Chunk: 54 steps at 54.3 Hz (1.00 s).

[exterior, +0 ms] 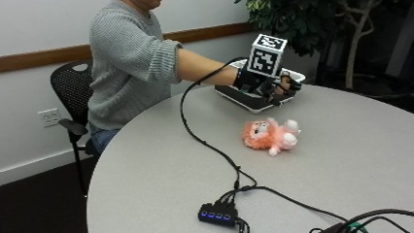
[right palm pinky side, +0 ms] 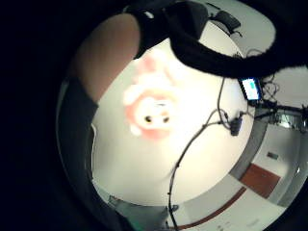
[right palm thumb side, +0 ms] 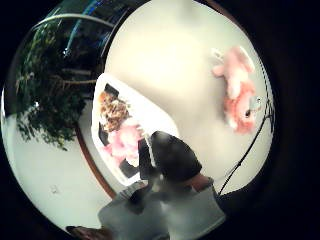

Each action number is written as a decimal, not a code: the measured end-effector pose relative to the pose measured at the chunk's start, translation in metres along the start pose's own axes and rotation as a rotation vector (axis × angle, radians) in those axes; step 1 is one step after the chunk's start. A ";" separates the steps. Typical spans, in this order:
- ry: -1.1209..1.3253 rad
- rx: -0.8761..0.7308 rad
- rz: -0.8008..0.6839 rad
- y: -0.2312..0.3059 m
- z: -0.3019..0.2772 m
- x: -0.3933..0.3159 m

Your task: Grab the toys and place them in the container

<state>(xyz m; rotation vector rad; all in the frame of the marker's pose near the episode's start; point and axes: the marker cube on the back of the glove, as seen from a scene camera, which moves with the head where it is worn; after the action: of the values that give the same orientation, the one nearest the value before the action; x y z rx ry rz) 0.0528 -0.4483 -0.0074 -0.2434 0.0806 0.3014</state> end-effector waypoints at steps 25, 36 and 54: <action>0.128 -0.128 0.206 -0.039 0.119 0.066; 0.177 -0.073 0.174 -0.042 0.121 0.065; 0.147 0.114 0.178 -0.046 0.112 0.060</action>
<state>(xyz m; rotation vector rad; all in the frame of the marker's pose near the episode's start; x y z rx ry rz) 0.1285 -0.4462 0.1043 -0.1446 0.2647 0.4541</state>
